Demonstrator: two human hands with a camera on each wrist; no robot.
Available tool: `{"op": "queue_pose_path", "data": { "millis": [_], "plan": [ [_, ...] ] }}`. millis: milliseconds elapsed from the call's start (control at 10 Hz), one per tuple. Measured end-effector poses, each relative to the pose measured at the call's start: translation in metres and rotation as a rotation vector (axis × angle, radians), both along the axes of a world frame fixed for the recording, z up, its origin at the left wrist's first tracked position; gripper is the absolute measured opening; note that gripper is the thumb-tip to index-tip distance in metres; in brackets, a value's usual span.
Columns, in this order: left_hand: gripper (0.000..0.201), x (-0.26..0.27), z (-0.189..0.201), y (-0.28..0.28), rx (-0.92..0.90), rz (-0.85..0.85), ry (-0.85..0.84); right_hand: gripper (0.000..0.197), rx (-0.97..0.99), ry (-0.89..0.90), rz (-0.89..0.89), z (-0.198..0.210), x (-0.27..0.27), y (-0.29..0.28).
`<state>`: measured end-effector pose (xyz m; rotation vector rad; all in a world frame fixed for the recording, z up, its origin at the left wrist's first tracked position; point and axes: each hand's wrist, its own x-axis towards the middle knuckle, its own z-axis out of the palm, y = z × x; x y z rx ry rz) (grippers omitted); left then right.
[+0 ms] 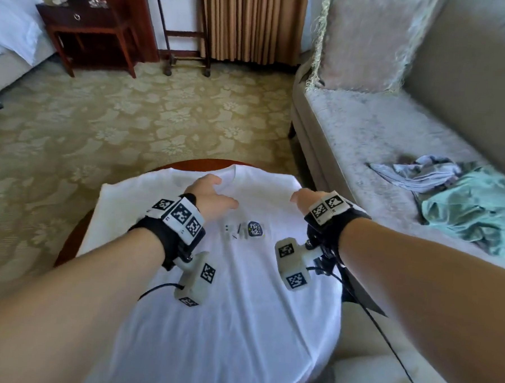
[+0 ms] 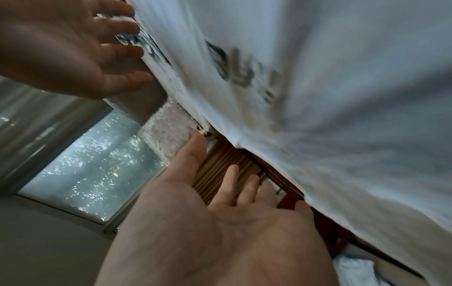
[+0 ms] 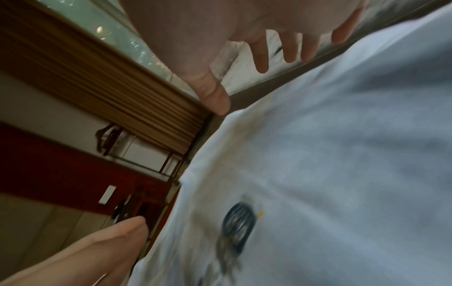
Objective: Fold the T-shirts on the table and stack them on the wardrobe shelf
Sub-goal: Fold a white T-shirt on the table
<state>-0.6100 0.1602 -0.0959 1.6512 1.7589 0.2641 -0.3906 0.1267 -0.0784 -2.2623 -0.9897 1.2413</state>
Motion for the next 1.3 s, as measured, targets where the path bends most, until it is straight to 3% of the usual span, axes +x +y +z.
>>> {"op": "queue_pose_path", "data": {
  "millis": [100,200,300,400,500,700,800,1000,1100,1200,1300],
  "plan": [
    [0.075,0.058,-0.003,-0.014,0.003,-0.060,-0.063,0.054,-0.021,0.085,-0.004,-0.030,0.055,-0.014],
    [0.065,0.104,-0.011,-0.022,0.022,-0.182,0.018,0.053,-0.044,0.194,-0.050,-0.046,0.073,-0.026],
    [0.085,0.132,-0.018,-0.025,0.049,-0.295,0.135,0.047,-0.053,0.334,-0.123,-0.050,0.082,-0.037],
    [0.092,0.145,-0.030,-0.019,0.034,-0.377,0.297,0.038,-0.048,0.408,-0.217,-0.055,0.084,-0.038],
    [0.105,0.147,-0.034,-0.017,-0.035,-0.347,0.266,0.016,-0.057,0.416,-0.225,-0.062,0.086,-0.030],
    [0.107,0.149,-0.032,-0.020,-0.065,-0.364,0.308,0.028,-0.128,0.446,-0.225,-0.053,0.095,-0.026],
    [0.106,0.152,-0.027,-0.023,-0.070,-0.381,0.343,0.014,-0.065,0.466,-0.306,-0.049,0.101,-0.028],
    [0.105,0.152,-0.024,-0.025,-0.061,-0.379,0.369,0.008,0.015,0.559,-0.394,-0.043,0.114,-0.037],
    [0.102,0.152,-0.025,-0.025,-0.056,-0.372,0.353,0.023,0.053,0.602,-0.452,-0.044,0.115,-0.039],
    [0.105,0.152,-0.027,-0.022,-0.050,-0.369,0.337,0.012,0.121,0.618,-0.468,-0.033,0.114,-0.039],
    [0.110,0.151,-0.031,-0.019,-0.061,-0.356,0.277,0.021,0.149,0.602,-0.442,-0.014,0.105,-0.037]
  ]
}}
